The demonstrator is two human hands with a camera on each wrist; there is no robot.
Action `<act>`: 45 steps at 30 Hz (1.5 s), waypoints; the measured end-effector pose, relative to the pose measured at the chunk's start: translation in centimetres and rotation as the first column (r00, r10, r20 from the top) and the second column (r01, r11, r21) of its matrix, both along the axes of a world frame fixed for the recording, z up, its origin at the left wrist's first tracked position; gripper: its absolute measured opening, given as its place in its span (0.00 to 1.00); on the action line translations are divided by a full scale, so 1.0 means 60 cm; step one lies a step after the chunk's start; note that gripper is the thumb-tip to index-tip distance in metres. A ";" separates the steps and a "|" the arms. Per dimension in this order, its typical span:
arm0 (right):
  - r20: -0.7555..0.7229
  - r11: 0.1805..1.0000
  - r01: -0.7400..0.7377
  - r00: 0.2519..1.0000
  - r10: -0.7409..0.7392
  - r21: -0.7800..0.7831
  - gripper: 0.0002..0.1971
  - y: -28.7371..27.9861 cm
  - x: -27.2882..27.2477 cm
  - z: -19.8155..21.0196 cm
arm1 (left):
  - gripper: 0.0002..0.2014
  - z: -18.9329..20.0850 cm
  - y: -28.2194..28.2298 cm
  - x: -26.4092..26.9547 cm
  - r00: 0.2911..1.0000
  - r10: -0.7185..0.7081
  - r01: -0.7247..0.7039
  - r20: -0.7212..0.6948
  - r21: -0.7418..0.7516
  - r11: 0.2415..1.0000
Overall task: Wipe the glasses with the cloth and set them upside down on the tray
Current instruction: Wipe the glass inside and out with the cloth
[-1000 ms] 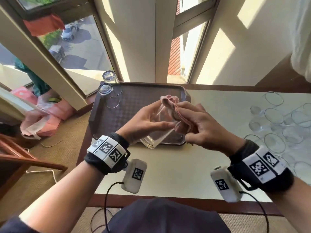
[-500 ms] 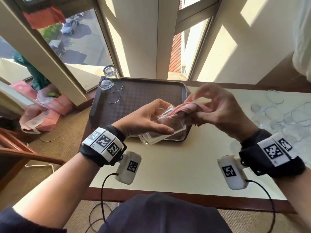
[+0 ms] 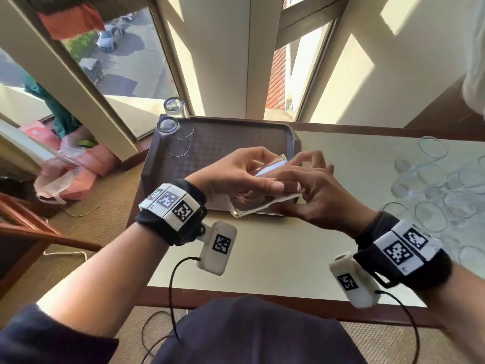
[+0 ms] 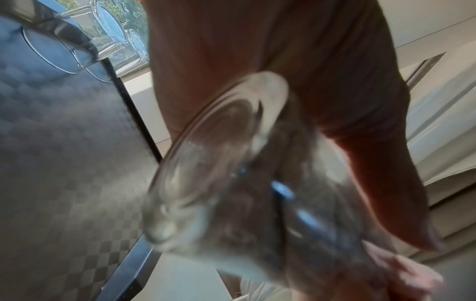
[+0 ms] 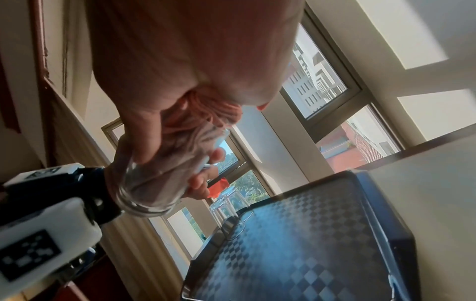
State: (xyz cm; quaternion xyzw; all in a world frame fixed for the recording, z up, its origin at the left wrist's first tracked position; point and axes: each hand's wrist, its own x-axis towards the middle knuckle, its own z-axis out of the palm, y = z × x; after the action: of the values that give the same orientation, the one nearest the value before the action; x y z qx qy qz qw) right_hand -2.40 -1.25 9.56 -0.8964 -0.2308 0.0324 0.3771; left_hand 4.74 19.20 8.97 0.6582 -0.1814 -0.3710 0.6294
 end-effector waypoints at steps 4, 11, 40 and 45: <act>-0.040 0.958 -0.105 0.992 0.119 0.267 0.22 0.004 0.009 -0.002 | 0.44 0.002 0.006 0.002 0.995 -0.047 0.043 -0.087 -0.049 0.998; -0.008 0.915 -0.101 0.994 0.113 0.391 0.23 -0.002 0.017 0.000 | 0.45 -0.032 0.019 -0.025 0.938 -0.061 -0.072 -0.342 -0.361 0.930; 0.013 0.845 -0.141 0.988 0.157 0.516 0.14 -0.011 0.058 0.057 | 0.30 0.013 0.012 -0.014 0.954 0.282 -0.298 -0.098 -0.378 0.876; -0.420 0.731 0.248 0.906 0.058 0.636 0.15 -0.006 0.032 0.052 | 0.35 0.038 0.016 -0.019 0.703 0.332 -0.236 0.629 -0.235 0.943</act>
State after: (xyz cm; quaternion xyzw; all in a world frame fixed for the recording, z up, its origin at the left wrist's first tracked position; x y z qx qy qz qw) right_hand -0.49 -1.61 12.66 -0.6806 -0.0943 0.1145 0.7175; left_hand 3.62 20.14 11.23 0.7216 -0.3132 0.0008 0.6174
